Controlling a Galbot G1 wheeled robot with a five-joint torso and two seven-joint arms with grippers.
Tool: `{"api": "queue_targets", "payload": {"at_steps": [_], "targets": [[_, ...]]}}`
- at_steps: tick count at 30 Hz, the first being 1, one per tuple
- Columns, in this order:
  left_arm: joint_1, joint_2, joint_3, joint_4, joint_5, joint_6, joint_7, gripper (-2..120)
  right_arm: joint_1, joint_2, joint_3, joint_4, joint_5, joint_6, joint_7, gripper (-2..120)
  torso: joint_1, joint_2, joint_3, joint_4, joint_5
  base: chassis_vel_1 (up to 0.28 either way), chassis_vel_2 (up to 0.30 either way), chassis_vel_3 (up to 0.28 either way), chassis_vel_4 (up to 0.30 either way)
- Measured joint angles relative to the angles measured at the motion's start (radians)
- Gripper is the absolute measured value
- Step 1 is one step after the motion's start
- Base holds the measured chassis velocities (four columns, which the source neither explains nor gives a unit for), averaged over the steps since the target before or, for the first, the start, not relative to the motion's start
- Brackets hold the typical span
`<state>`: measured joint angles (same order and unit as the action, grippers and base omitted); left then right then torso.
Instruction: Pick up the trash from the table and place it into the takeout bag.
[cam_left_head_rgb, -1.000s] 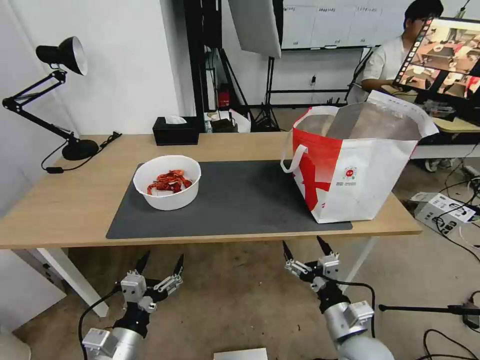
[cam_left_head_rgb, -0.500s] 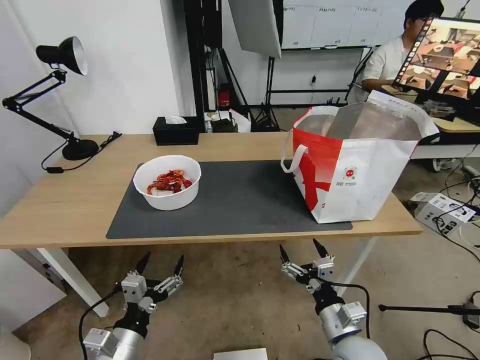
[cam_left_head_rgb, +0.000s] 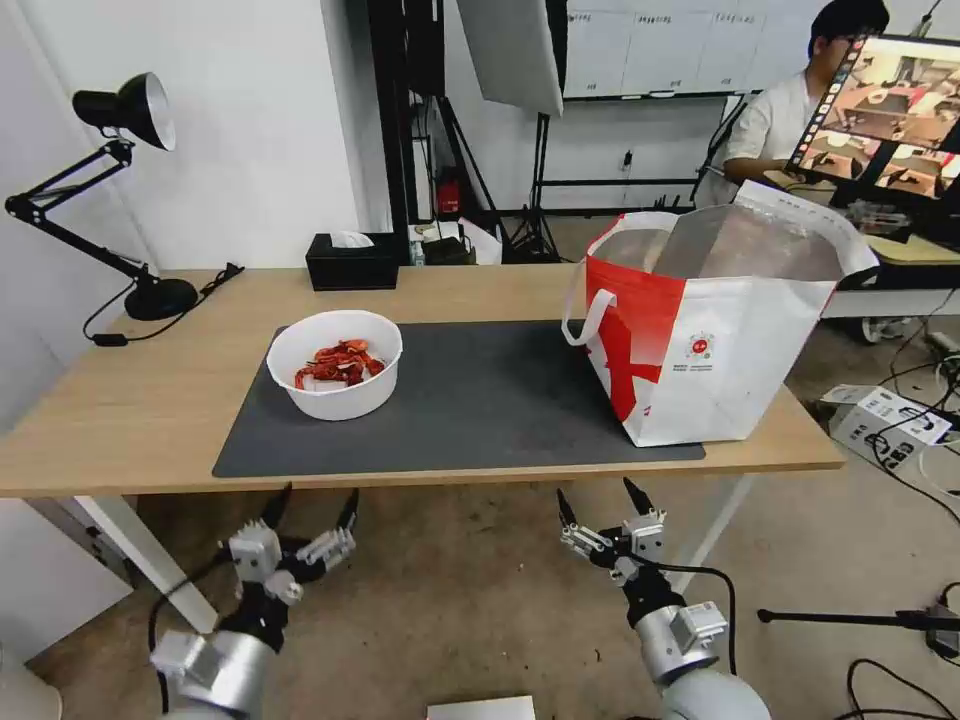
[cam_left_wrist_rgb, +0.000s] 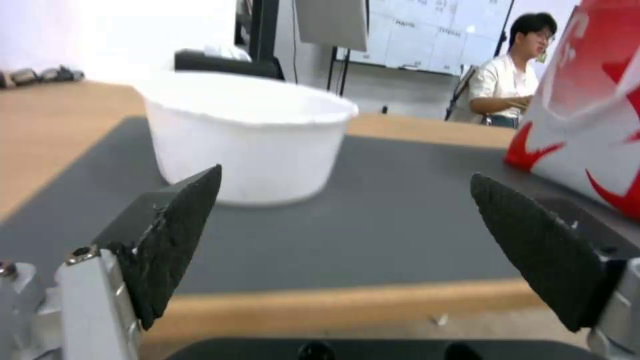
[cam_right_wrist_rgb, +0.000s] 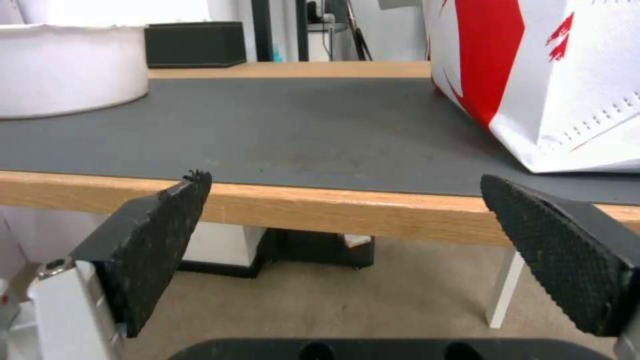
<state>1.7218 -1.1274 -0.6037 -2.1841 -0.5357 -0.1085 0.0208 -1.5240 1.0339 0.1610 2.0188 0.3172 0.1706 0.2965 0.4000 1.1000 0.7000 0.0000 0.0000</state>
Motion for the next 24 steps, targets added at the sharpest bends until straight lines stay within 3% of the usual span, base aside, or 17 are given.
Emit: {"api": "queue_targets", "payload": {"at_steps": [6,9,10,12,16,19,21,24], "targets": [[-0.088,0.104,-0.008,0.004,-0.092,0.04,-0.03,100,0.0,0.0,0.0,0.0,0.0,-0.001,0.0,100,0.0,0.0,0.0,0.0,-0.0002,0.0,0.0,0.0,0.0],[-0.149,0.232,-0.032,0.031,-0.198,0.064,-0.053,100,0.0,0.0,0.0,0.0,0.0,-0.001,0.0,100,0.0,0.0,0.0,-0.0004,-0.0003,0.0,0.0,0.0,0.0],[-0.149,0.232,-0.032,0.031,-0.198,0.064,-0.053,100,0.0,0.0,0.0,0.0,0.0,-0.001,0.0,100,0.0,0.0,0.0,-0.0004,-0.0003,0.0,0.0,0.0,0.0],[-0.157,0.316,-0.076,0.049,-0.272,0.079,-0.071,100,0.0,0.0,0.0,0.0,0.001,-0.001,0.0,100,0.0,0.0,0.0,0.0002,0.0002,0.0,0.0,0.0,0.0],[-0.194,0.377,-0.073,0.076,-0.34,0.099,-0.096,100,0.0,0.0,0.0,0.0,0.001,-0.001,0.0,100,0.0,0.0,0.0,0.0003,-0.0004,0.0,0.0,0.0,0.0],[-0.298,0.469,-0.021,0.135,-0.427,0.141,-0.115,100,0.001,0.0,0.0,0.001,0.001,-0.001,0.0,100,0.0,0.0,0.0,-0.0001,-0.0002,0.0,0.0,0.0,0.0],[-0.321,0.482,-0.007,0.147,-0.443,0.146,-0.118,100,0.0,0.0,0.001,0.001,0.001,-0.001,0.0,100,0.0,0.0,0.0,-0.0001,-0.0002,0.0,0.0,0.0,0.0],[-0.448,0.532,0.074,0.205,-0.519,0.168,-0.135,100,0.0,0.0,0.0,0.001,0.001,-0.001,0.0,100,0.0,0.0,0.0,-0.0002,0.0,0.0,0.0,0.0,0.0]]}}
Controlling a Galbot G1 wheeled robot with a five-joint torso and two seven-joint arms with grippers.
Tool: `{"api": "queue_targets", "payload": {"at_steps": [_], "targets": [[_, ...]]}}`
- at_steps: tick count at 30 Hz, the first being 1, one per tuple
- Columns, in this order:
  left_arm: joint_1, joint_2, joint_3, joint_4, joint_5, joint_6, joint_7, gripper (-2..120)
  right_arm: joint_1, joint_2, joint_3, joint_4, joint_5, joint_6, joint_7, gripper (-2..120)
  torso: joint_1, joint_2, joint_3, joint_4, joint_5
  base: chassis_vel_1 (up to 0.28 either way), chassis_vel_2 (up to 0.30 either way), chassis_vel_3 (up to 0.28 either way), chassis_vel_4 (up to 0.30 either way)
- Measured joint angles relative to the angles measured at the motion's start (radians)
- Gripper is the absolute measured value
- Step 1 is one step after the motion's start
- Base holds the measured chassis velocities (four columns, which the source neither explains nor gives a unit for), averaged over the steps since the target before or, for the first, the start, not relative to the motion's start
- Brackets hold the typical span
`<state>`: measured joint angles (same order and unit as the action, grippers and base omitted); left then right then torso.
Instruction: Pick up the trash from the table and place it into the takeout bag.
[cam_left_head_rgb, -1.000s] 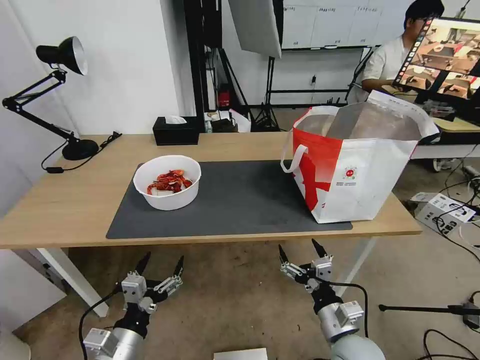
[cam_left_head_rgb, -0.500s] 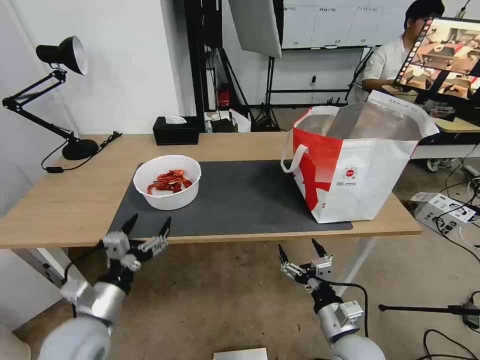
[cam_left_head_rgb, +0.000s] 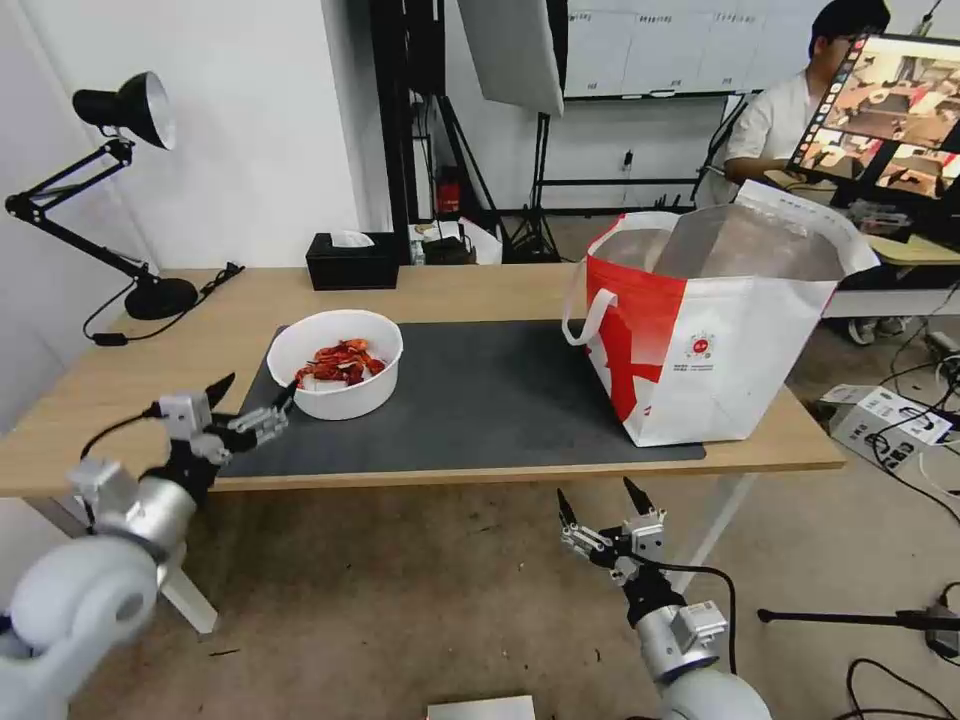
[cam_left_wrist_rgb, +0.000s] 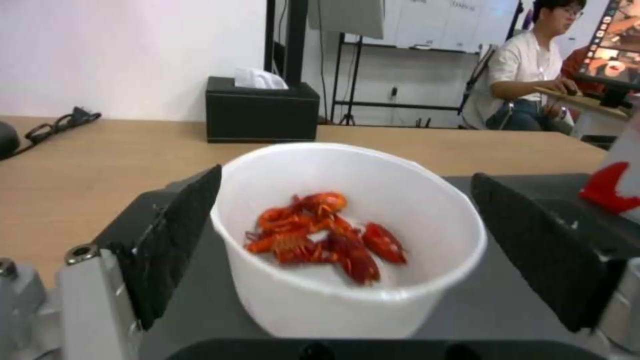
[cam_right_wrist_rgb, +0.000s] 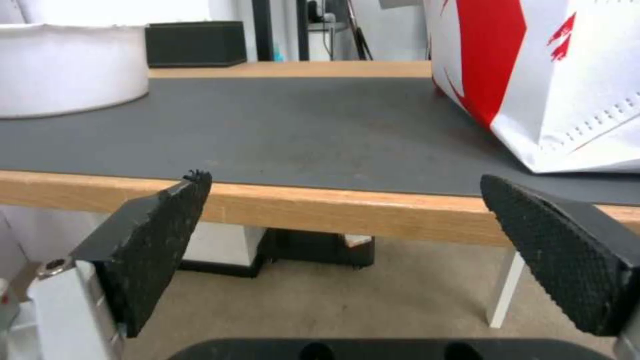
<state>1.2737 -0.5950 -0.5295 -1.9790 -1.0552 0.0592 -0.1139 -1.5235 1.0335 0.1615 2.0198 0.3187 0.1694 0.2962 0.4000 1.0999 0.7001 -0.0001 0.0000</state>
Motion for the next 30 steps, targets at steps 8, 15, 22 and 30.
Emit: {"api": "queue_targets", "payload": {"at_steps": [8,15,22,30], "targets": [[-0.269,0.034,0.172,0.163,-0.269,0.157,-0.036,100,0.0,0.0,0.0,0.001,0.0,0.0,0.0,100,0.0,0.0,0.0,0.0001,-0.0001,0.0,0.0,0.0,0.0],[-0.418,0.023,0.27,0.25,-0.398,0.274,-0.111,100,0.0,0.0,0.0,0.001,0.0,0.0,0.0,100,0.0,0.0,0.0,0.0001,0.0,0.0,0.0,0.0,0.0],[-0.545,-0.016,0.352,0.311,-0.452,0.365,-0.209,100,0.0,0.0,0.0,0.001,0.0,0.0,0.0,100,0.0,0.0,0.0,0.0,0.0,0.0,0.0,0.0,0.0],[-0.679,-0.044,0.418,0.387,-0.6,0.544,-0.371,100,0.0,0.0,0.0,0.001,0.0,0.0,0.0,100,0.0,0.0,0.0,0.0,0.0001,0.0,0.0,0.0,0.0]]}}
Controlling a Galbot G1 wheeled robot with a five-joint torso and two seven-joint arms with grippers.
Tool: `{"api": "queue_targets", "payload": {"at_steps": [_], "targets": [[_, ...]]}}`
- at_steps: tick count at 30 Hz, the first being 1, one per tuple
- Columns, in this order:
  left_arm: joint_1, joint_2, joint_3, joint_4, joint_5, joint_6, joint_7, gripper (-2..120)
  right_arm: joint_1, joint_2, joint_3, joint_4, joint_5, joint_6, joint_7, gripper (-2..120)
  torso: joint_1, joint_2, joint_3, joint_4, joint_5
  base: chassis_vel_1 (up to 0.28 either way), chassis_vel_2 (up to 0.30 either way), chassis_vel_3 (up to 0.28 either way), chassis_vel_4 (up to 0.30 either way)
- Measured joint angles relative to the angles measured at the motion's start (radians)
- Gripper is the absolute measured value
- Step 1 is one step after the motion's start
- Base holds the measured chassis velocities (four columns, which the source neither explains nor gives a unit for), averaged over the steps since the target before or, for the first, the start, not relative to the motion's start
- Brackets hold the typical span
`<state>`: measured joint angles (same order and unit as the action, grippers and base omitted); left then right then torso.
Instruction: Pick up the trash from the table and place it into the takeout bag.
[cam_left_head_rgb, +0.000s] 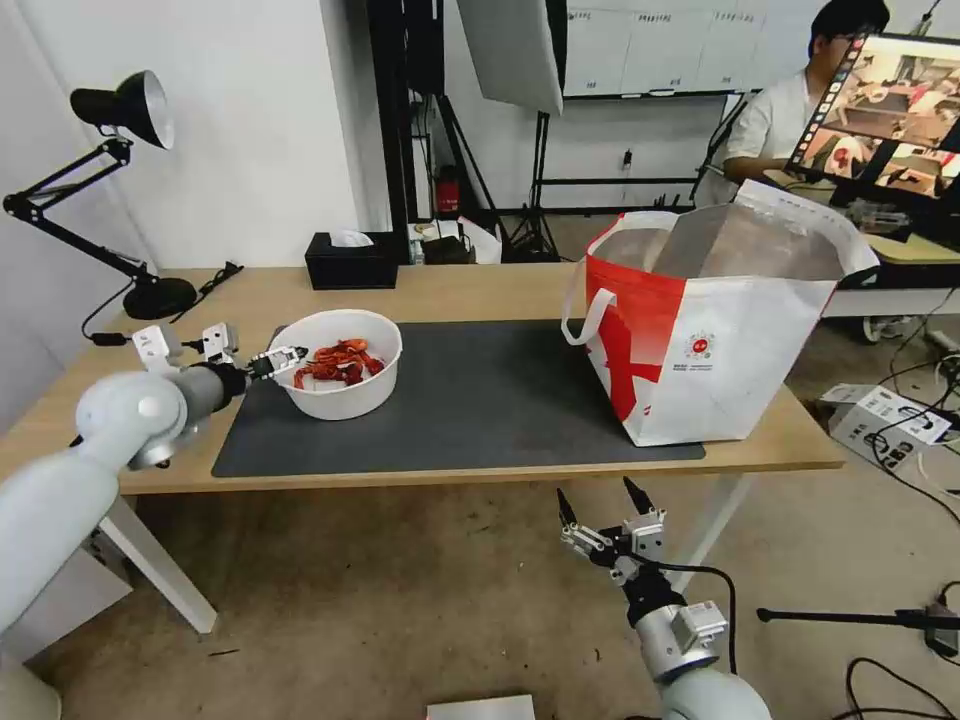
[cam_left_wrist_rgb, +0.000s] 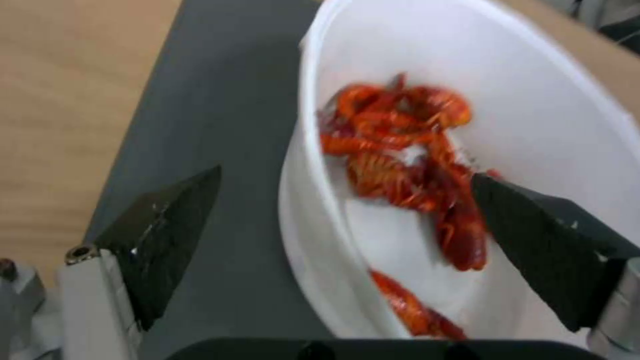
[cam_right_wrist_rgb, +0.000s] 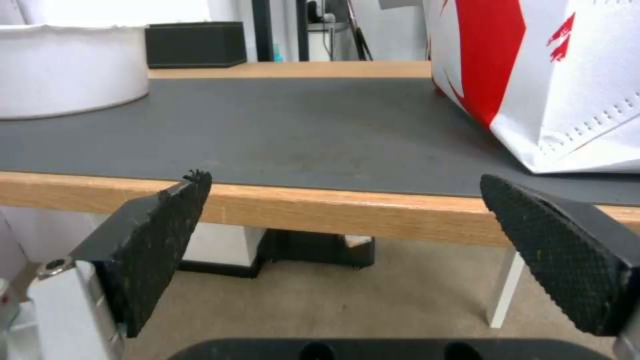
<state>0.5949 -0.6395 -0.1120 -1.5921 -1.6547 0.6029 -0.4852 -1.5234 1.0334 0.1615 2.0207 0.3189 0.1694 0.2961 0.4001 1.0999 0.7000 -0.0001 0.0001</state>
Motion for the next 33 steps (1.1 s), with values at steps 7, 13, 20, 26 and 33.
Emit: {"api": "queue_targets", "payload": {"at_steps": [7,13,20,26,33], "targets": [[-0.053,-0.027,0.031,0.034,-0.087,0.037,-0.105,100,0.0,0.0,0.0,0.0,0.0,0.0,0.0,100,0.0,0.0,0.0,0.0,0.0,0.0,0.0,0.0,0.0],[-0.086,-0.041,0.053,0.039,-0.131,0.043,-0.168,97,0.0,0.0,0.0,0.0,0.0,0.0,0.0,100,0.0,0.0,0.0,0.0001,0.0,0.0,0.0,0.0,0.0],[-0.097,-0.047,0.072,0.032,-0.14,0.042,-0.2,74,0.0,0.0,0.0,0.0,0.0,0.0,0.0,100,0.0,0.0,0.0,0.0001,0.0,0.0,0.0,0.0,0.0],[-0.099,-0.047,0.082,0.024,-0.145,0.043,-0.215,53,0.0,0.0,0.0,0.0,0.0,0.0,0.0,100,0.0,0.0,0.0,0.0001,0.0,0.0,0.0,0.0,0.0],[-0.098,-0.038,0.085,-0.003,-0.152,0.043,-0.226,27,0.0,0.0,0.0,0.0,0.0,0.0,0.0,100,0.0,0.0,0.0,0.0001,0.0001,0.0,0.0,0.0,0.0]]}}
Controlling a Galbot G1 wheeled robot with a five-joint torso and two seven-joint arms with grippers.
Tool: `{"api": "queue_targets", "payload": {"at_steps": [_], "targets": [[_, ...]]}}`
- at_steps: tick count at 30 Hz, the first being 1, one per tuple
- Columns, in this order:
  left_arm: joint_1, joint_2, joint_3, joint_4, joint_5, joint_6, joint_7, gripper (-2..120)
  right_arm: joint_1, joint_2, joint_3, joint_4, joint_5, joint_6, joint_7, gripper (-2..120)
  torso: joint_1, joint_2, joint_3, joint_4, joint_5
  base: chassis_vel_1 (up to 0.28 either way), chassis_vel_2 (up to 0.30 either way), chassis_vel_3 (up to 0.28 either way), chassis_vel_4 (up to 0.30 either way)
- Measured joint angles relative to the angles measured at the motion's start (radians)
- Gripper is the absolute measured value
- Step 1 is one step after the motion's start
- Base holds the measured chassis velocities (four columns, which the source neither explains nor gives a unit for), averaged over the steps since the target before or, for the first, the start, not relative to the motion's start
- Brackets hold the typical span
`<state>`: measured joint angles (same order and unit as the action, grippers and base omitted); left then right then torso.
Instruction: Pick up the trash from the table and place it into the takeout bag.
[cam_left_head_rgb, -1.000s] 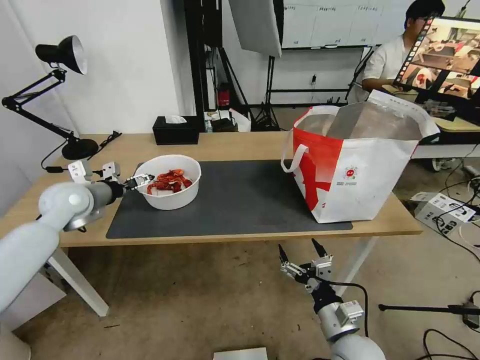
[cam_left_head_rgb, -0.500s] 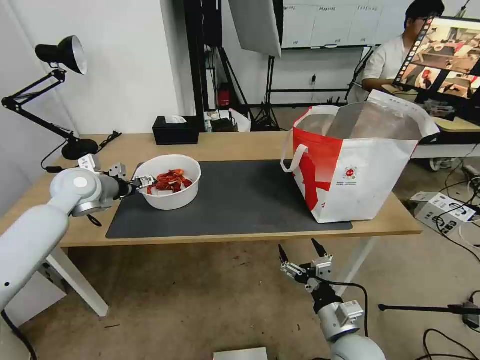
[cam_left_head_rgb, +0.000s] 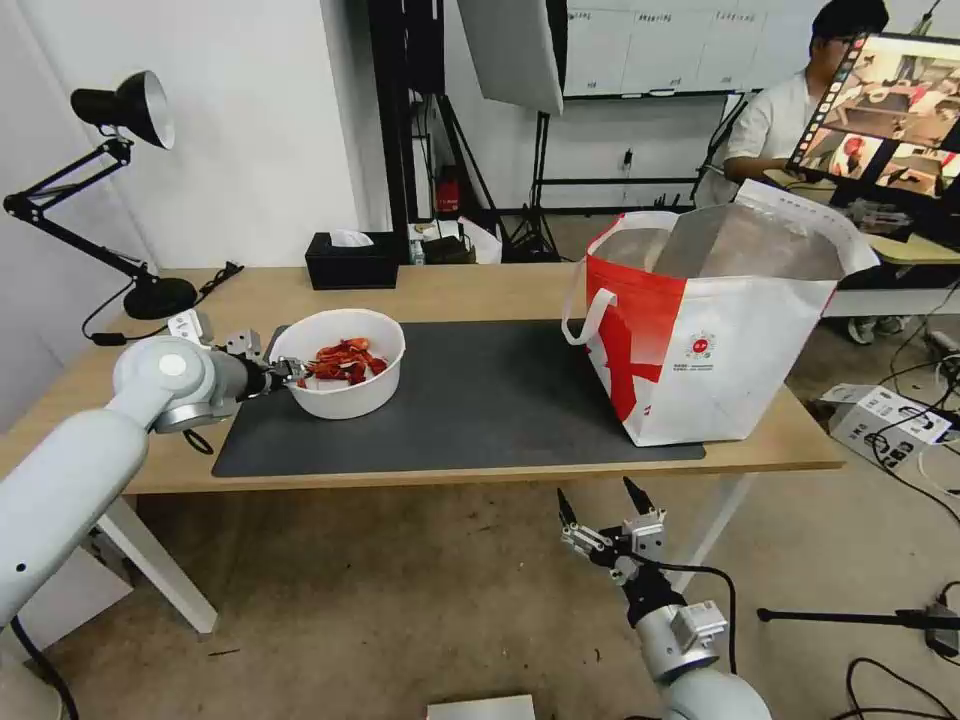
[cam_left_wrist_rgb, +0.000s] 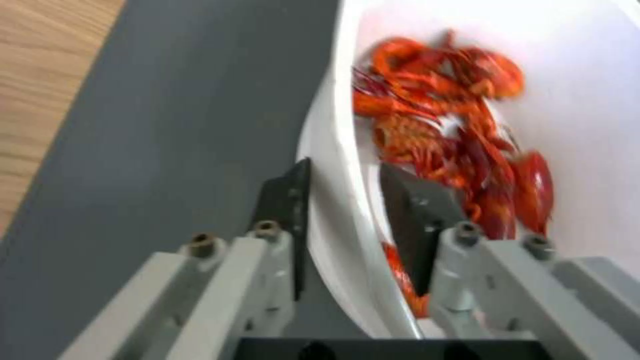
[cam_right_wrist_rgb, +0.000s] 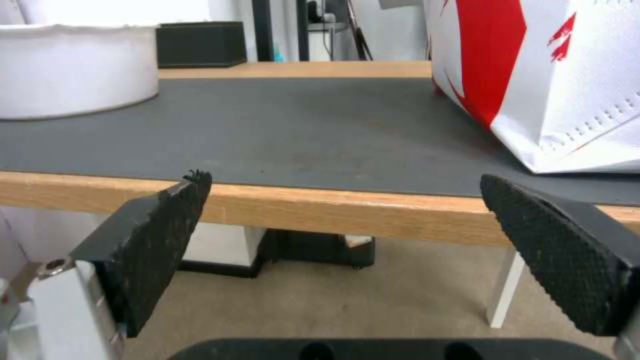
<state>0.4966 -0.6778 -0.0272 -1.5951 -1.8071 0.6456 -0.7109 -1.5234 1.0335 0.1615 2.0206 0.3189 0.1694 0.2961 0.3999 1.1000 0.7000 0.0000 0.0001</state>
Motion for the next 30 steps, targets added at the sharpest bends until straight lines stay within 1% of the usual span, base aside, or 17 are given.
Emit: {"api": "queue_targets", "payload": {"at_steps": [1,2,3,5,6,7,8,14,18,20,21,22,24,25,26,29,30], "targets": [[0.002,0.001,0.0,-0.005,-0.002,0.0,-0.001,23,0.0,0.0,0.0,0.0,0.0,0.0,0.0,100,0.0,0.0,0.0,0.0,-0.0001,0.0,0.0,0.0,0.0],[0.005,0.002,-0.001,-0.009,-0.003,0.0,-0.001,17,0.0,0.0,0.0,0.0,0.0,0.0,0.0,100,0.0,0.0,0.0,0.0,0.0,0.0,0.0,0.0,0.0],[0.005,0.002,-0.001,-0.009,-0.003,0.0,-0.001,17,0.0,0.0,0.0,0.0,0.0,0.0,0.0,100,0.0,0.0,0.0,0.0,0.0,0.0,0.0,0.0,0.0],[0.009,0.001,-0.002,-0.011,-0.003,0.0,-0.002,7,0.0,0.0,0.0,0.0,0.0,0.0,0.0,100,0.0,0.0,0.0,0.0,0.0,0.0,0.0,0.0,0.0],[0.009,0.001,-0.002,-0.011,-0.003,0.0,-0.002,7,0.0,0.0,0.0,0.0,0.0,0.0,0.0,100,0.0,0.0,0.0,0.0,0.0,0.0,0.0,0.0,0.0],[0.014,0.0,-0.005,-0.011,-0.003,0.0,-0.002,2,0.0,0.0,0.0,0.0,0.0,0.0,0.0,100,0.0,0.0,0.0,0.0,-0.0001,0.0,0.0,0.0,0.0],[0.017,-0.002,-0.008,-0.012,-0.002,0.0,-0.002,0,0.0,0.0,0.0,0.0,0.0,0.0,0.0,100,0.0,0.0,0.0,0.0,-0.0002,0.0,0.0,0.0,0.0],[0.032,-0.004,-0.031,-0.033,0.002,-0.012,0.003,0,0.0,0.0,0.0,0.0,0.0,0.0,0.0,100,0.0,0.0,0.0,0.0001,-0.0003,0.0,0.0,0.0,0.0],[0.02,0.004,-0.033,-0.069,0.027,-0.032,0.033,0,0.0,0.0,0.0,0.0,0.0,0.0,0.0,100,0.0,0.0,0.0,0.0001,-0.0003,0.0,0.0,0.0,0.0],[-0.006,0.007,-0.018,-0.095,0.049,-0.048,0.055,0,0.0,0.0,0.0,0.0,0.0,0.0,0.0,100,0.0,0.0,0.0,0.0002,0.0,0.0,0.0,0.0,0.0],[-0.029,0.007,0.001,-0.109,0.085,-0.058,0.089,0,0.0,0.0,0.0,0.0,0.0,0.0,0.0,100,0.0,0.0,0.0,0.0,0.0,0.0,0.0,0.0,0.0],[-0.029,0.007,0.001,-0.109,0.085,-0.058,0.089,0,0.0,0.0,0.0,0.0,0.0,0.0,0.0,100,0.0,0.0,0.0,0.0,0.0,0.0,0.0,0.0,0.0],[-0.054,0.014,0.039,-0.117,0.192,-0.081,0.188,0,0.0,0.0,0.0,0.0,0.0,0.0,0.0,100,0.0,0.0,0.0,-0.0004,0.0001,0.0,0.0,0.0,0.0],[-0.072,0.02,0.075,-0.121,0.306,-0.106,0.265,0,0.0,0.0,0.0,0.0,0.0,0.0,0.0,100,0.0,0.0,0.0,-0.0001,0.0,0.0,0.0,0.0,0.0],[-0.072,0.02,0.075,-0.121,0.306,-0.106,0.265,0,0.0,0.0,0.0,0.0,0.0,0.0,0.0,100,0.0,0.0,0.0,-0.0001,0.0,0.0,0.0,0.0,0.0],[-0.103,0.016,0.123,-0.138,0.424,-0.144,0.323,0,0.0,0.0,0.0,0.0,0.0,0.0,0.0,100,0.0,0.0,0.0,0.0,-0.0001,0.0,0.0,0.0,0.0],[-0.103,0.016,0.123,-0.138,0.424,-0.144,0.323,0,0.0,0.0,0.0,0.0,0.0,0.0,0.0,100,0.0,0.0,0.0,0.0,-0.0001,0.0,0.0,0.0,0.0]]}}
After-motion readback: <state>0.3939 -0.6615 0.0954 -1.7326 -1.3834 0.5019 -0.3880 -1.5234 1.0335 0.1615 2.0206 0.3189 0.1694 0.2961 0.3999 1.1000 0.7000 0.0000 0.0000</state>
